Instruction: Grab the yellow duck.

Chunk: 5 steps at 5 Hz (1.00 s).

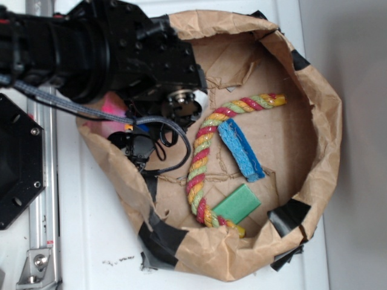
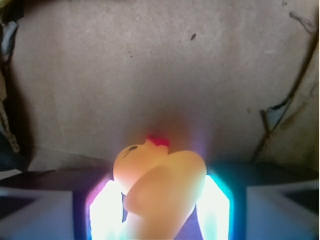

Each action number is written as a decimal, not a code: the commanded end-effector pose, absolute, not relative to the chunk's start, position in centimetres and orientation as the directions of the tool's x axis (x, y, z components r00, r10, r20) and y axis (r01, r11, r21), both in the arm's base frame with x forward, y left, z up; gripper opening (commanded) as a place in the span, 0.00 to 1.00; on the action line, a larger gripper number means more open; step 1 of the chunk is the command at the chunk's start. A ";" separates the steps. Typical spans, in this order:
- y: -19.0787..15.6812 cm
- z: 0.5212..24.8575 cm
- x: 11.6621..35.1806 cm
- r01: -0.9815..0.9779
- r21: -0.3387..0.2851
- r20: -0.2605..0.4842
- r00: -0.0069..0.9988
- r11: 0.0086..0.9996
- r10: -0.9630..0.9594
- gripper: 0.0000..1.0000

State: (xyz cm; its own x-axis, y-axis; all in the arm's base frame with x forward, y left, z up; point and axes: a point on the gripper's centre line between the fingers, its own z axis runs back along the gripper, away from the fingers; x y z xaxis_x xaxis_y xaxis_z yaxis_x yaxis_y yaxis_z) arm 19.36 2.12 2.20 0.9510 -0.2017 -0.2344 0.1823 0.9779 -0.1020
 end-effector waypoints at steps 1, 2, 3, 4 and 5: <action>0.6 12.8 21.6 0.114 -0.057 0.120 0.987 0.992 -0.106 0.00; 0.4 16.2 23.1 0.049 -0.031 0.166 0.985 0.998 -0.043 0.00; 0.7 15.3 24.3 0.013 -0.044 0.166 0.986 0.999 -0.006 0.00; 1.6 13.8 25.5 -0.026 -0.009 0.165 0.986 1.000 0.028 0.00; 2.7 13.0 25.8 -0.061 -0.009 0.183 0.981 0.998 0.062 0.00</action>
